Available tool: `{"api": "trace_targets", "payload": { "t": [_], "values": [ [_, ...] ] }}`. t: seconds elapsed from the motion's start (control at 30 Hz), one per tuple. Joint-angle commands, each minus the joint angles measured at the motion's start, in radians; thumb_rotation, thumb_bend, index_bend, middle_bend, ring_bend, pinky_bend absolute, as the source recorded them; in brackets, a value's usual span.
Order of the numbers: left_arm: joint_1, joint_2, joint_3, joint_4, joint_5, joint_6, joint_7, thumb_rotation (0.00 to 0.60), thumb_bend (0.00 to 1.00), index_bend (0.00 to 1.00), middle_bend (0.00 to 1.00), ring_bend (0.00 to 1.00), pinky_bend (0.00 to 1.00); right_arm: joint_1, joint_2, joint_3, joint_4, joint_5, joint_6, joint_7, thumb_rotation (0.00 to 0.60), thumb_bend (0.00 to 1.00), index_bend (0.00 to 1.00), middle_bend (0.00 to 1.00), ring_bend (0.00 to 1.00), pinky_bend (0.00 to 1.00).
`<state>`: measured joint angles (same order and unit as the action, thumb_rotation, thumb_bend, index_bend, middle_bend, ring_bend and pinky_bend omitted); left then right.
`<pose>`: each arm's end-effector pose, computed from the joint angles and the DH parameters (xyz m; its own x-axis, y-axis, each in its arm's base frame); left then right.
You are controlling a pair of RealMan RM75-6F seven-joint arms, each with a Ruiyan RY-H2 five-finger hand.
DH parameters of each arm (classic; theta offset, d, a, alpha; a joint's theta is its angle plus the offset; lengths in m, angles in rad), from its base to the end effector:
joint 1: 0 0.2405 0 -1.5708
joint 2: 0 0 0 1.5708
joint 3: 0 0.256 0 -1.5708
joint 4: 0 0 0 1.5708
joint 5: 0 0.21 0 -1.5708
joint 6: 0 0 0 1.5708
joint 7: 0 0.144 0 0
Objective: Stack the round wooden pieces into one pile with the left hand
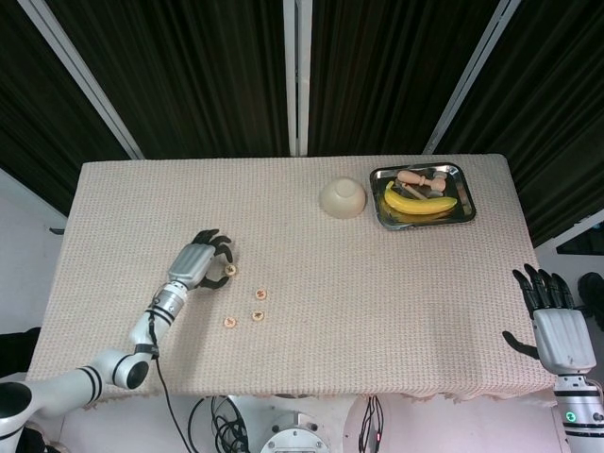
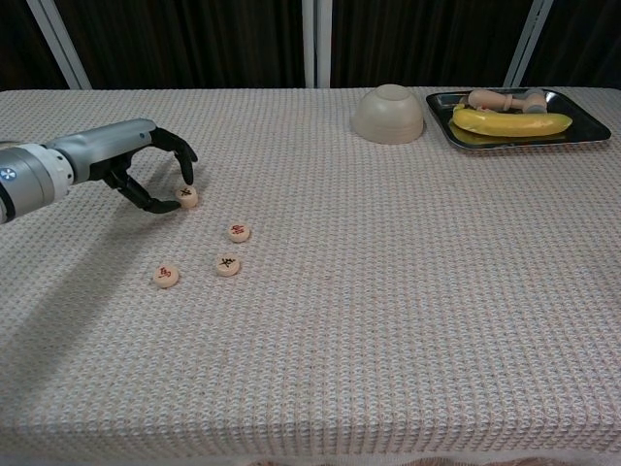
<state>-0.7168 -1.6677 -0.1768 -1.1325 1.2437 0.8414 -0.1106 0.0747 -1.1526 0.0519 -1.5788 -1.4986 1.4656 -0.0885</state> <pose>-0.1994 0.3677 -0.0392 0.2446 0.3716 0.8956 0.9552 -0.2510 -0.1567 -0.3176 -0.1785 0.1492 0.4738 -0.0238 0.8803 -0.8805 0.0009 0.4740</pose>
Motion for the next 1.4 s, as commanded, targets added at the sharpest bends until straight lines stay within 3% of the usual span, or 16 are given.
{"api": "trace_targets", "payload": {
  "t": [0.03,0.43,0.67,0.8,0.93,1.17,1.4],
  "values": [
    [0.0,-0.002,-0.003,0.0,0.002,0.007,-0.003,0.6,0.28,0.42,0.17,0.0,0.0,0.001,-0.001,0.0,0.0,0.0,-0.001,0.0,0.6,0.08,0.0,0.0,0.0,0.0],
    [0.008,-0.012,-0.001,0.009,0.012,0.034,-0.015,0.6,0.28,0.42,0.17,0.0,0.0,0.001,-0.003,-0.001,0.002,0.0,-0.001,-0.002,0.6,0.08,0.0,0.0,0.0,0.0],
    [0.036,0.036,0.006,-0.12,0.114,0.165,-0.058,0.6,0.28,0.41,0.16,0.0,0.0,0.001,-0.006,0.001,0.01,0.001,0.0,0.003,0.6,0.08,0.0,0.0,0.0,0.0],
    [0.022,0.05,0.027,-0.173,0.179,0.185,-0.04,0.6,0.27,0.42,0.14,0.0,0.0,0.003,-0.011,0.0,0.011,0.002,-0.005,0.002,0.6,0.08,0.0,0.0,0.0,0.0],
    [0.006,0.029,0.038,-0.19,0.188,0.171,-0.001,0.6,0.27,0.42,0.14,0.0,0.0,-0.001,-0.01,-0.001,0.008,0.001,0.0,0.006,0.6,0.08,0.0,0.0,0.0,0.0],
    [-0.016,-0.043,0.036,-0.127,0.15,0.13,0.04,0.6,0.27,0.42,0.14,0.0,0.0,-0.001,-0.01,-0.002,0.012,-0.002,0.001,0.016,0.6,0.08,0.0,0.0,0.0,0.0],
    [-0.026,-0.039,0.049,-0.125,0.112,0.072,0.089,0.6,0.27,0.42,0.14,0.0,0.0,-0.002,-0.012,0.002,0.022,0.005,0.001,0.022,0.6,0.08,0.0,0.0,0.0,0.0]
  ]
}}
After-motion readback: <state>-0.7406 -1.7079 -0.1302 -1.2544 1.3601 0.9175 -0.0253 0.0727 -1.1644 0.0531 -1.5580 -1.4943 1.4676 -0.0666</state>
